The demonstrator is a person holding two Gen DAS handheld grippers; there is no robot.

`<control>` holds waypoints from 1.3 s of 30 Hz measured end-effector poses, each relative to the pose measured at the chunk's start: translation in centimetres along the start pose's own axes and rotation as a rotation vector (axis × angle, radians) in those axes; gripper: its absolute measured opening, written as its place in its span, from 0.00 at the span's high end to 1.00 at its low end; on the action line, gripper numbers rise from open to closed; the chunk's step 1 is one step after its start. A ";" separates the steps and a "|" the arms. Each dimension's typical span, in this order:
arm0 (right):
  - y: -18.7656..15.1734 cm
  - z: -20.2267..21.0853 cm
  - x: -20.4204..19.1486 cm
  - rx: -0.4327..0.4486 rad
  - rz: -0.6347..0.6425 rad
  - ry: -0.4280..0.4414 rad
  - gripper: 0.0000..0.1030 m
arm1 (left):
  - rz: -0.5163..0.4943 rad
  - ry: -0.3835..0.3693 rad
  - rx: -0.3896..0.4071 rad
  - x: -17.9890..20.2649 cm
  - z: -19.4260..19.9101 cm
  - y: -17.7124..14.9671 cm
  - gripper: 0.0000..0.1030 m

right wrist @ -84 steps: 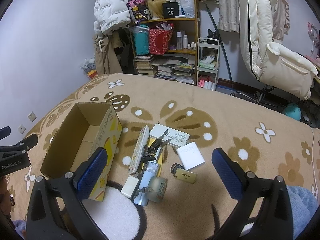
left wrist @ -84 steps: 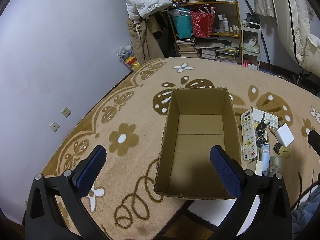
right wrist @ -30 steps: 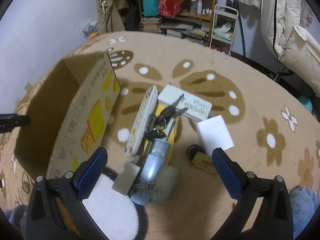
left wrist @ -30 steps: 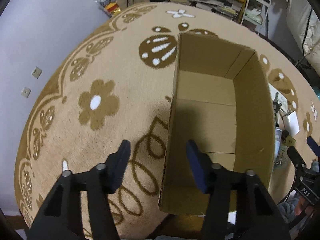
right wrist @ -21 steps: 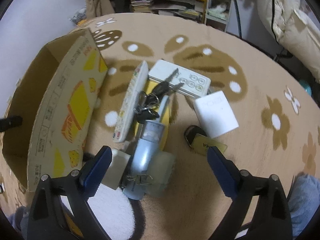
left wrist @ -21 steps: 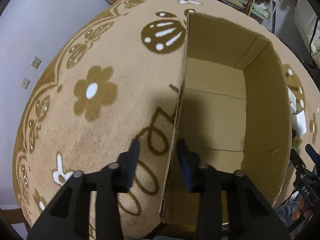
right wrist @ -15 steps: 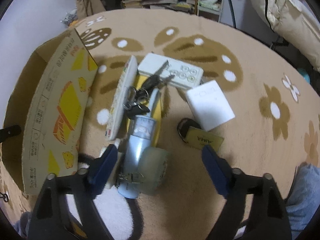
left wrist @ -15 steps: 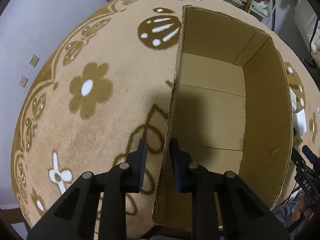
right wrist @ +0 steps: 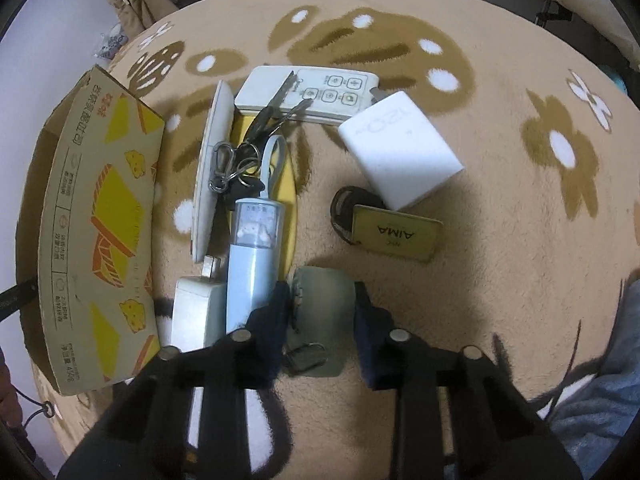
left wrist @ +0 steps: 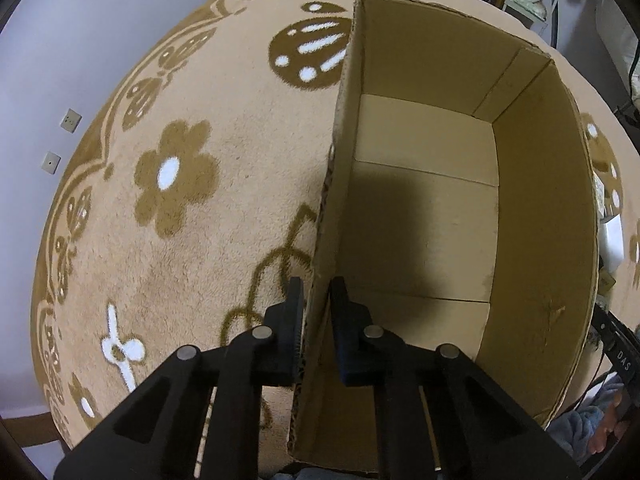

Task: Organize rigid objects
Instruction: 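Carry the pale round case into the box with the right tool and release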

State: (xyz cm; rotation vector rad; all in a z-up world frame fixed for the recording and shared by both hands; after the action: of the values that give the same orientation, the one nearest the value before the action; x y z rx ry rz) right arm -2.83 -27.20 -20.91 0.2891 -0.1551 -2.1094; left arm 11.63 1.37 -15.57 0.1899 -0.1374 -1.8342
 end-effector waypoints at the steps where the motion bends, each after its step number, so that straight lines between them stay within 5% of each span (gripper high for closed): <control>1: 0.1 -0.2 -0.1 -0.004 0.004 0.007 0.71 | -0.001 -0.001 0.002 0.0 0.0 0.0 0.89; 11: 1.1 4.7 -2.3 0.223 0.106 -0.065 0.72 | -0.001 -0.014 0.009 0.0 -0.2 0.0 0.89; 20: 3.2 11.0 -7.7 0.372 0.239 0.031 0.72 | 0.003 -0.024 0.009 -0.2 -0.2 0.0 0.89; 39: 5.5 13.8 -16.8 0.425 0.304 0.292 0.72 | -0.002 -0.039 0.006 -0.3 -0.5 0.2 0.89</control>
State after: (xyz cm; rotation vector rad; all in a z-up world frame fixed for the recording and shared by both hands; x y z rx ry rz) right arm 6.47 -15.82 -3.92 0.7718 -0.4461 -1.6968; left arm 11.98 1.64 -15.96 0.1588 -0.1696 -1.8400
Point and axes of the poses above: each gripper's, at about its wrist camera, not at the fingertips, and z roughly against the way its jaws point, x to its right, y to its top, the point moved 2 cm from there along -z, roughly the way its jaws point, and after that the axes turned 4 degrees about -y, right-handed, at the moved point
